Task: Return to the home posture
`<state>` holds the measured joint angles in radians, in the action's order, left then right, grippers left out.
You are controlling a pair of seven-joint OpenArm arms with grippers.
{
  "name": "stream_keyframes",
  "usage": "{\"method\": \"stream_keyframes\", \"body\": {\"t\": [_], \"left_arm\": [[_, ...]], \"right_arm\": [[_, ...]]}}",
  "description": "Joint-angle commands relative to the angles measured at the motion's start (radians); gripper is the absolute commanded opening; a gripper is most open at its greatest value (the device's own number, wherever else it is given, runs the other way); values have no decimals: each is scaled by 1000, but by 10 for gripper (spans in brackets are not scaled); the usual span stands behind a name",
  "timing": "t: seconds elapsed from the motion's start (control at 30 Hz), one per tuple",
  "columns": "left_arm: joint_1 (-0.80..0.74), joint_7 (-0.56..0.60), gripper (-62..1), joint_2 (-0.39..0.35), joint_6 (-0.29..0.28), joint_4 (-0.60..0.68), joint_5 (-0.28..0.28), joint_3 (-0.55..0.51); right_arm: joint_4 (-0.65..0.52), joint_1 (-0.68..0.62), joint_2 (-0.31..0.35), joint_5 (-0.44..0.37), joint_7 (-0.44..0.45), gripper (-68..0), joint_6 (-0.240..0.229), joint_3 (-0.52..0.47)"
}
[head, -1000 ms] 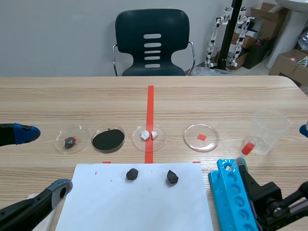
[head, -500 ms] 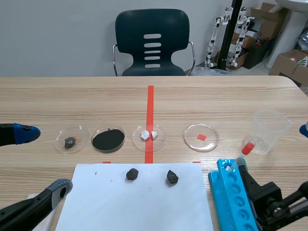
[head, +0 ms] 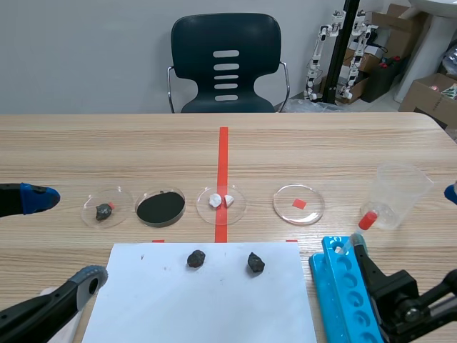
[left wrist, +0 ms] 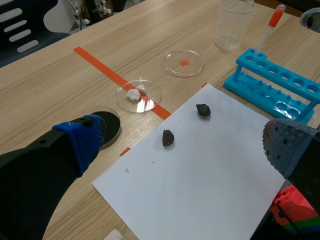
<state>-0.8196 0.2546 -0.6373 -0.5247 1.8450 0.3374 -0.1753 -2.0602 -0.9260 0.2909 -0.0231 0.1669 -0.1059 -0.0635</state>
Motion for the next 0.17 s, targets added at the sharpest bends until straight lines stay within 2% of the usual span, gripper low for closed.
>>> {"method": "stream_keyframes", "body": {"t": [0.0,0.13], "left_arm": [[3,10,14,3,2,17,9,3],[3,10,14,3,2,17,9,3]], "right_arm": [[-18,2,0,-7,14,4,3,-3],[-18,2,0,-7,14,4,3,-3]]}}
